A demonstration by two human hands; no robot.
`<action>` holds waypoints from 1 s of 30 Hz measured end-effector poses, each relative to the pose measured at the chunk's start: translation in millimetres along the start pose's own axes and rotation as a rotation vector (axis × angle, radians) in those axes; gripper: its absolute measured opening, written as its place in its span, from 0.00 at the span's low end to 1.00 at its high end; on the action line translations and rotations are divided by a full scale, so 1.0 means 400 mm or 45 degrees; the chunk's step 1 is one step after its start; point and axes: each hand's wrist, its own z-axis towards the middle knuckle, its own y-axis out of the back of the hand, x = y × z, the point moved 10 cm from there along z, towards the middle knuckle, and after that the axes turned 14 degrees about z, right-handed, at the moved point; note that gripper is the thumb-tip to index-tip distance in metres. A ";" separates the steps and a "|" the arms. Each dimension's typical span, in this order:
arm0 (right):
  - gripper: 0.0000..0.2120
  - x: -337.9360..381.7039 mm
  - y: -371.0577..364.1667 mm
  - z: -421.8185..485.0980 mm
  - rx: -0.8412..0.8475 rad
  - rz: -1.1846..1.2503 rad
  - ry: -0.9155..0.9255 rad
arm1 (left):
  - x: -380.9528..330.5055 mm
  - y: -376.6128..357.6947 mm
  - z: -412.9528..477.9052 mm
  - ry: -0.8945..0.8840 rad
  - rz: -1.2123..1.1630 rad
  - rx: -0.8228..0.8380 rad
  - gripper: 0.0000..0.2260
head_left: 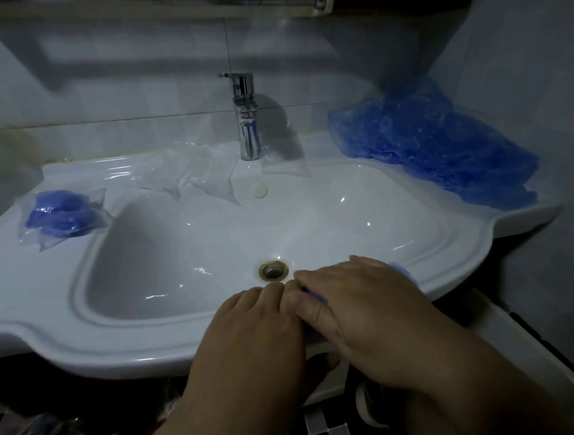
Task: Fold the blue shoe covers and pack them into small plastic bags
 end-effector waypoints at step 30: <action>0.28 -0.104 0.134 -0.090 -0.235 0.462 0.207 | 0.040 0.111 -0.024 0.033 -0.069 -0.211 0.14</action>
